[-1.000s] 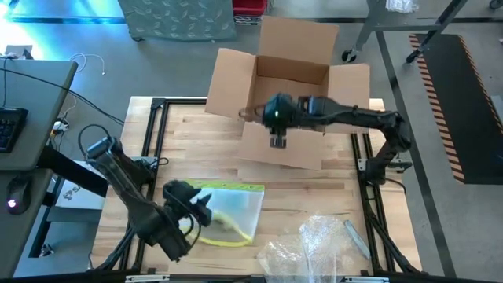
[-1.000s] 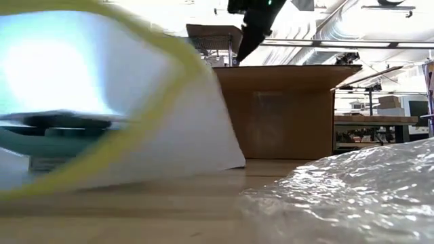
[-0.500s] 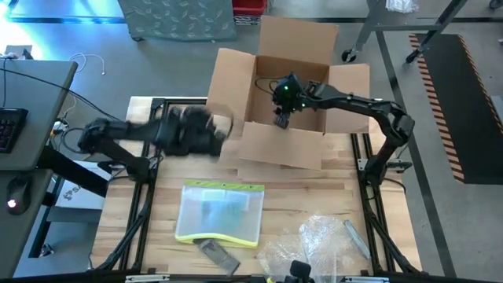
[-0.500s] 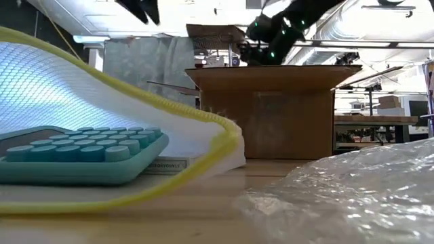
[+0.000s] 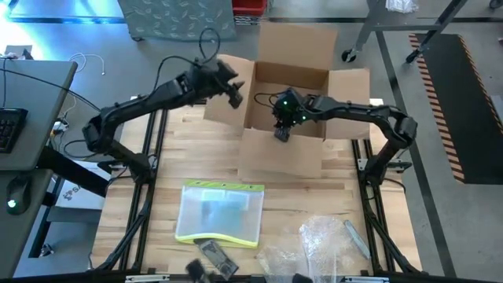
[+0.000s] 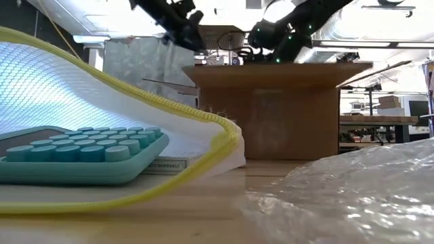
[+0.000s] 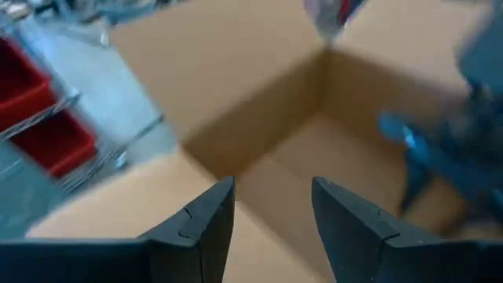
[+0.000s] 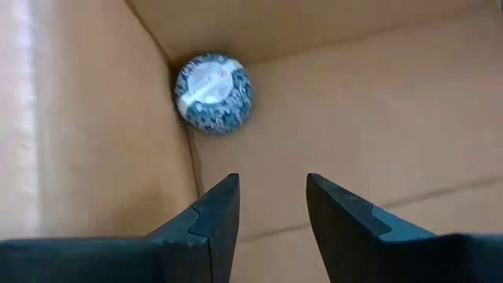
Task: Unpack boxes
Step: Put the blue scented candle into the transparent zipper bag
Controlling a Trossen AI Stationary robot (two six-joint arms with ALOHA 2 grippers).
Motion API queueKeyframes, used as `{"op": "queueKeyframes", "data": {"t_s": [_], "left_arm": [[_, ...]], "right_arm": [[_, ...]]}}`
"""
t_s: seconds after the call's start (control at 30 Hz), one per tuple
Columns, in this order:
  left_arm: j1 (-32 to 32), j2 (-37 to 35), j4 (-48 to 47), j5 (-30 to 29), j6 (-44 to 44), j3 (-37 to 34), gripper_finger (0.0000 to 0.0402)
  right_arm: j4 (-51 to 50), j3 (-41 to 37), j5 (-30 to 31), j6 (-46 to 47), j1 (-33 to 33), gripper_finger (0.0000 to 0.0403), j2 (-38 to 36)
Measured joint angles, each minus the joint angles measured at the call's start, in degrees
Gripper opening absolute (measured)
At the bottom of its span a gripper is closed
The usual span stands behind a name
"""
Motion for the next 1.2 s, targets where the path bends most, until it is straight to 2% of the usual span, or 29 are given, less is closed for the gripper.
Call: {"op": "queueKeyframes", "data": {"t_s": [0.2, 0.27, 0.4, 0.6, 0.73, 0.83, 0.93, 1.03, 1.1, 1.2], "left_arm": [[5.63, 9.39, 21.9, 12.03, 3.26, 0.11, 0.0154], [6.51, 12.89, 23.89, 13.03, 6.29, 1.45, 0.0158], [7.77, 19.59, 20.73, 10.33, 10.19, 6.38, 0.0184], [10.07, 27.75, 12.8, 10.71, 11.77, 13.66, 0.0228], [10.54, 30.58, 11.38, 8.74, 13.97, 15.19, 0.0234], [11.14, 31.81, 11.25, 11.15, 14.44, 15.63, 0.0231], [11.95, 32.68, 10.83, 14.85, 14.1, 15.81, 0.0219], [12.12, 32.88, 9.68, 15.17, 13.9, 15.85, 0.0187], [12.12, 32.9, 9.66, 14.84, 14.2, 15.85, 0.0151], [12.26, 32.08, 9.18, 13.9, 14.5, 15.74, 0.0074]], "right_arm": [[2.87, -0.02, -0.11, 0.1, 4.26, 0.0134, 0.5], [3.79, -0.02, -0.3, 0.09, 5.53, 0.0134, 1.1], [4.83, -0.02, -0.5, 0.64, 7.2, 0.0134, 1.64], [4.95, -0.02, -0.37, 1.56, 8.74, 0.0134, 1.7], [4.98, -0.02, -0.39, 1.53, 9.02, 0.0134, 1.7], [5.27, -0.02, -0.56, 1.55, 9.03, 0.0133, 1.73], [5.61, -0.02, -0.57, 1.54, 9.03, 0.0133, 1.73], [6.07, -0.02, -0.57, 1.55, 9.03, 0.0133, 1.73], [7.2, -0.02, -0.54, 1.44, 9.18, 0.0133, 1.75], [8.05, -0.02, 1.65, 0.99, 10.14, 0.0133, 1.26]]}}
